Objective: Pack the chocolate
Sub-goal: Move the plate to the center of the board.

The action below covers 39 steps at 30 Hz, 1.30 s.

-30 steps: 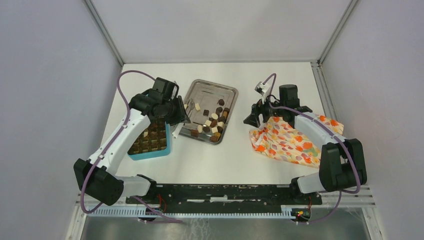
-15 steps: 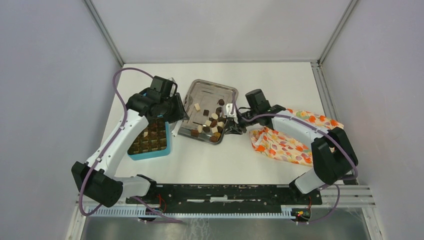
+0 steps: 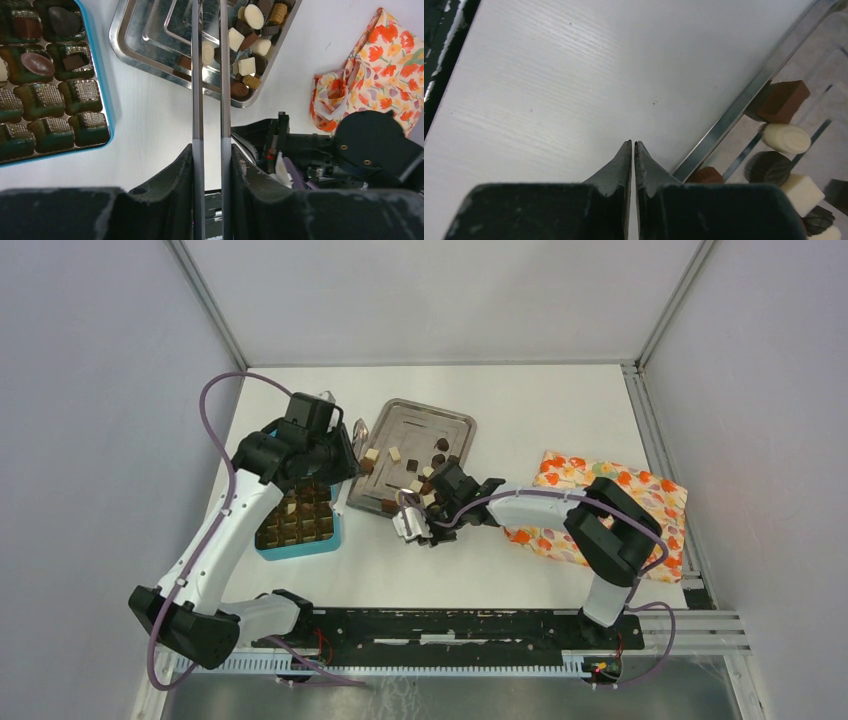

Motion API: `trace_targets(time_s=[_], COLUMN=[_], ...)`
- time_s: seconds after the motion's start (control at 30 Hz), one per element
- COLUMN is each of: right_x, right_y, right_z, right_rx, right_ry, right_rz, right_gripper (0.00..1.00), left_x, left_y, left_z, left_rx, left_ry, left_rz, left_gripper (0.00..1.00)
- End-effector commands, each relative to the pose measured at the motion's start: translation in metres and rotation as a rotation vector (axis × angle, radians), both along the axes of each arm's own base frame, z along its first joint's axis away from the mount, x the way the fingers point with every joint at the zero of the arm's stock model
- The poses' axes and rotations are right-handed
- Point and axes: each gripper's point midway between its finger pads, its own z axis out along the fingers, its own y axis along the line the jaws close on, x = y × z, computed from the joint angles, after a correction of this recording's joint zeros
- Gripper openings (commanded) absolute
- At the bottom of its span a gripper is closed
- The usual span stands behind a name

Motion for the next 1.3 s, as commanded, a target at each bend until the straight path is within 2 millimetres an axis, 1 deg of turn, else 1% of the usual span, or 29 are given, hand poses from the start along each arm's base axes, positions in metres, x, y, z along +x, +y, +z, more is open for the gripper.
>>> trace_targets(time_s=[0.0,0.13,0.27,0.33,0.47,0.73,0.8,0.87,0.93,1.03,1.1,1.17,1.2,1.23,1.27], right_x=[0.029,0.047,0.06,0.067,0.081,0.128,0.134,0.133,0.124,0.101,0.087,0.074,0.069,0.064,0.063], right_y=[0.02,0.021,0.016,0.014,0.01,-0.011,-0.013,-0.011,-0.004,0.011,0.022,0.034,0.041,0.047,0.055], right_z=[-0.004,-0.012,-0.019,-0.02,-0.016,-0.002,0.003,0.008,0.021,0.051,0.074,0.094,0.103,0.112,0.121], right_rx=[-0.046,-0.079,-0.115,-0.122,-0.131,-0.129,-0.122,-0.1,-0.048,0.061,0.122,0.175,0.206,0.233,0.259], right_ry=[-0.088,-0.115,-0.156,-0.178,-0.224,-0.29,-0.286,-0.265,-0.238,-0.201,-0.17,-0.128,-0.094,-0.05,0.001], right_rz=[-0.116,-0.22,-0.277,-0.31,-0.377,-0.581,-0.601,-0.583,-0.53,-0.403,-0.313,-0.233,-0.204,-0.195,-0.207], right_gripper=[0.09,0.09,0.1,0.1,0.11,0.14,0.15,0.15,0.16,0.19,0.3,0.45,0.51,0.56,0.57], left_x=[0.0,-0.004,-0.007,-0.007,-0.009,-0.011,-0.011,-0.011,-0.011,-0.011,-0.012,-0.013,-0.013,-0.014,-0.015], left_y=[0.008,0.012,0.015,0.017,0.019,0.021,0.021,0.022,0.023,0.025,0.03,0.036,0.041,0.044,0.047], left_z=[0.027,0.027,0.031,0.032,0.035,0.038,0.04,0.042,0.048,0.061,0.072,0.084,0.091,0.098,0.103], left_rx=[-0.013,-0.004,0.002,0.006,0.01,0.012,0.012,0.012,0.008,0.002,0.004,0.01,0.017,0.019,0.019], left_ry=[-0.075,-0.075,-0.083,-0.086,-0.09,-0.098,-0.104,-0.11,-0.125,-0.16,-0.189,-0.225,-0.248,-0.27,-0.288], left_rz=[0.053,0.062,0.071,0.075,0.077,0.08,0.082,0.087,0.09,0.099,0.113,0.135,0.152,0.165,0.176], left_gripper=[0.3,0.3,0.3,0.31,0.31,0.31,0.31,0.31,0.31,0.3,0.3,0.3,0.3,0.3,0.3])
